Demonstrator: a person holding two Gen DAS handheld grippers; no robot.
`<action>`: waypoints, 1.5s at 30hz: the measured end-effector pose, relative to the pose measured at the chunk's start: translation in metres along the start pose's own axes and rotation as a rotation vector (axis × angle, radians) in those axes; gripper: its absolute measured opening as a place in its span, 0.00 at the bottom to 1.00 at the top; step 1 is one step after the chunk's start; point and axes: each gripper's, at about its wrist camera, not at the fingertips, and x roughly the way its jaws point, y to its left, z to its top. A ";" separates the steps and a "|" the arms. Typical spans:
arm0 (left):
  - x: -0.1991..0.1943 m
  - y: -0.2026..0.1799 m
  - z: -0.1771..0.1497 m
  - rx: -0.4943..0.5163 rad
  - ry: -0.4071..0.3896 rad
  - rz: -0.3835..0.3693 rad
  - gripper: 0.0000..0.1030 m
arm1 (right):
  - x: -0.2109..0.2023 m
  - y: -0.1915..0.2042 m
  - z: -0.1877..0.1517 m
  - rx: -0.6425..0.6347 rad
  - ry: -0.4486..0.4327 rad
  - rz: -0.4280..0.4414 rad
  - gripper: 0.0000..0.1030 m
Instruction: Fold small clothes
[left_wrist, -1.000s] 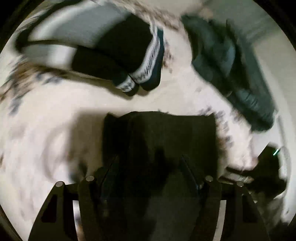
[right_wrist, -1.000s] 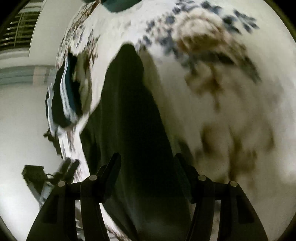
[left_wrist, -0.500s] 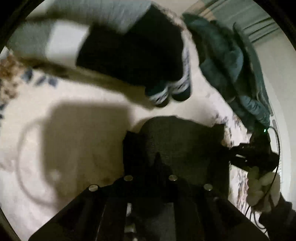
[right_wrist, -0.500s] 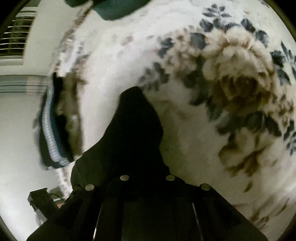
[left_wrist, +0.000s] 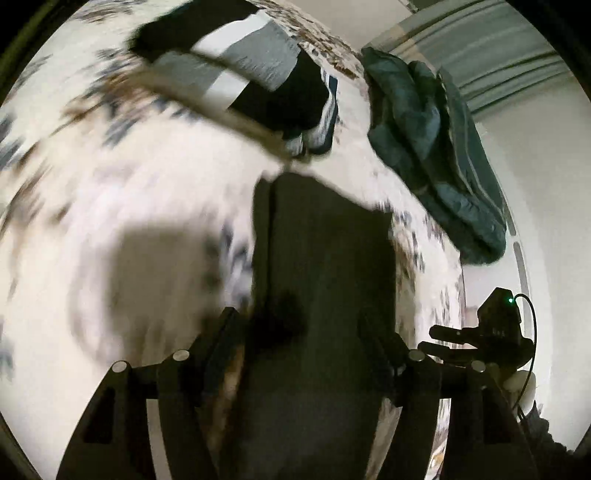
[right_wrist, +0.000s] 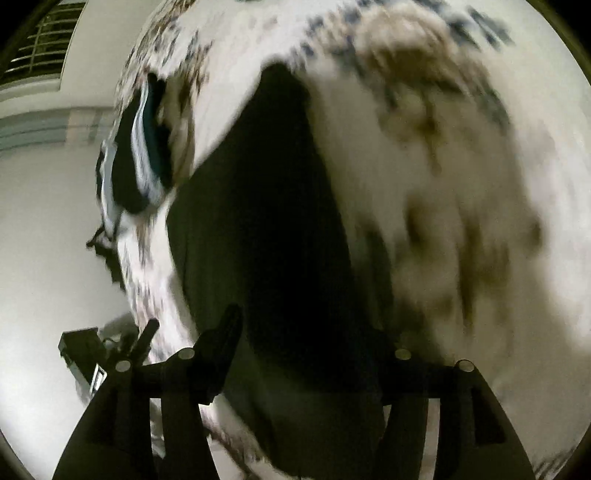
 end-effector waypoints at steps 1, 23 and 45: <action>-0.011 0.001 -0.022 -0.001 0.005 0.022 0.62 | 0.000 -0.004 -0.022 -0.004 0.021 0.004 0.59; -0.041 0.048 -0.268 -0.076 0.110 0.312 0.02 | 0.109 -0.092 -0.325 0.142 0.144 -0.136 0.07; 0.013 0.041 -0.140 -0.018 0.022 0.119 0.03 | 0.092 -0.098 -0.268 0.190 0.106 -0.134 0.44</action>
